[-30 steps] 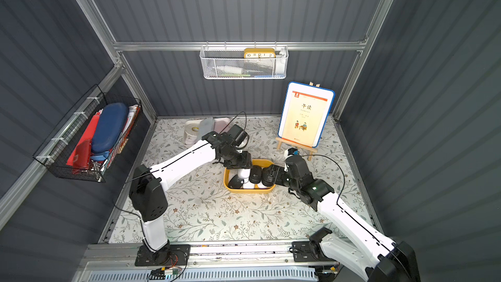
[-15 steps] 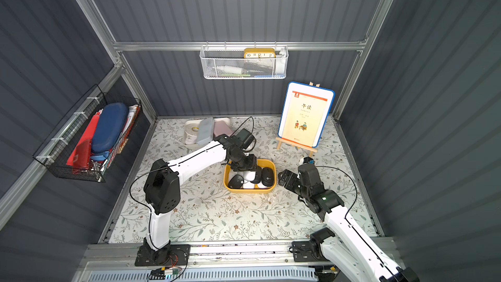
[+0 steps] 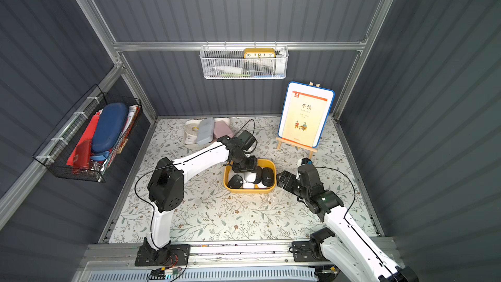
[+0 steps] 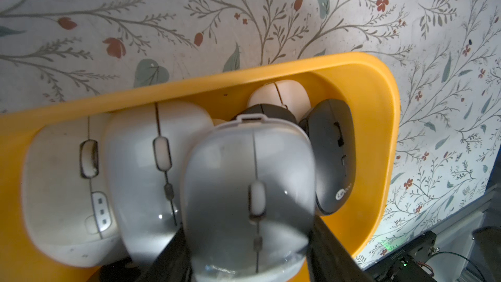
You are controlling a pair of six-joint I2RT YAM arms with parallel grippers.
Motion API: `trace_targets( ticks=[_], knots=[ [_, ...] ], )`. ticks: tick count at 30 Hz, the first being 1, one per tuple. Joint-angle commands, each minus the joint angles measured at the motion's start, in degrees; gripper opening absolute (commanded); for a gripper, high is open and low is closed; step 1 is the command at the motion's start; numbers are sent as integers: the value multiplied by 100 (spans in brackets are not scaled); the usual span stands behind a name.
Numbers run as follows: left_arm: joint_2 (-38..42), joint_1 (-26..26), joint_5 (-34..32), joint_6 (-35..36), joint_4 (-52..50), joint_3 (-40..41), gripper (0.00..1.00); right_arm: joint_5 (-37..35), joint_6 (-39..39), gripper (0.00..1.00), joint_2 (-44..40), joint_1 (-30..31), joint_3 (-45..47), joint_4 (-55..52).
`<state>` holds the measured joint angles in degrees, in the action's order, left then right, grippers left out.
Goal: Put the mouse in the storage box
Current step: Place the mouse in the storage box.
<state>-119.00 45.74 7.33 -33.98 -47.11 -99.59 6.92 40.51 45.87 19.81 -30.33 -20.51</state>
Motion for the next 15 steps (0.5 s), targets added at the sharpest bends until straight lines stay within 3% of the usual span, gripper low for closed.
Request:
trace_targets(
  ticks=[1,15],
  knots=[
    [-98,7,74,-75,-50,141,56,115,47,89,-15,-21,91,63],
    [-150,169,-161,-32,-233,169,61,292,88,89,120,-22,152,250]
  ],
)
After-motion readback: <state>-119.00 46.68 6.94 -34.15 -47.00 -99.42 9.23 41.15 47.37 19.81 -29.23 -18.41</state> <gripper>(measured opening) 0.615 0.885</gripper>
